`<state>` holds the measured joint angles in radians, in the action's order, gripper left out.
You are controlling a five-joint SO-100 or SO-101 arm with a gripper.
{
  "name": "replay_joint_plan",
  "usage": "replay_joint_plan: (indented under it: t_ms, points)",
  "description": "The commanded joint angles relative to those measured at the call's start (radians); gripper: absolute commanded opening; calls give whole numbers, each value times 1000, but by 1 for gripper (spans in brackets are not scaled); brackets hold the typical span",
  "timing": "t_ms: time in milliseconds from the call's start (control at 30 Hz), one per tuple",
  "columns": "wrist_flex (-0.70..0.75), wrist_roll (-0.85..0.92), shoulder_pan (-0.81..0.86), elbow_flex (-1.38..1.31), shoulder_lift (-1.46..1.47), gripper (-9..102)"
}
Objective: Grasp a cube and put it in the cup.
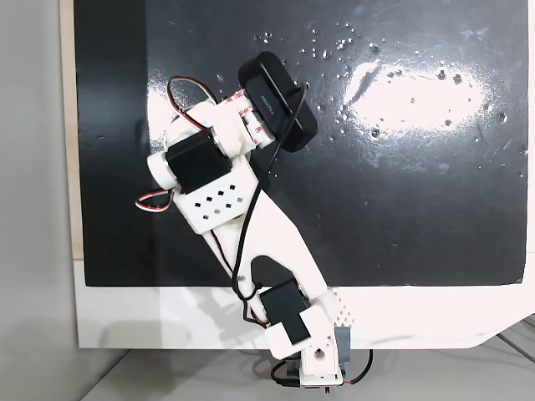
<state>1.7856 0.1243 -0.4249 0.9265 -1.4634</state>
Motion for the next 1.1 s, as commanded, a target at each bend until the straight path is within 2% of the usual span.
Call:
replay_joint_plan:
  t_ms: [0, 300, 433, 1067]
  points:
    - [-6, 2, -20, -74, 8, 8]
    - [-2, 23, -78, -97, 44, 9]
    - [5, 23, -87, -100, 46, 22]
    - [11, 23, -80, -67, 21, 23]
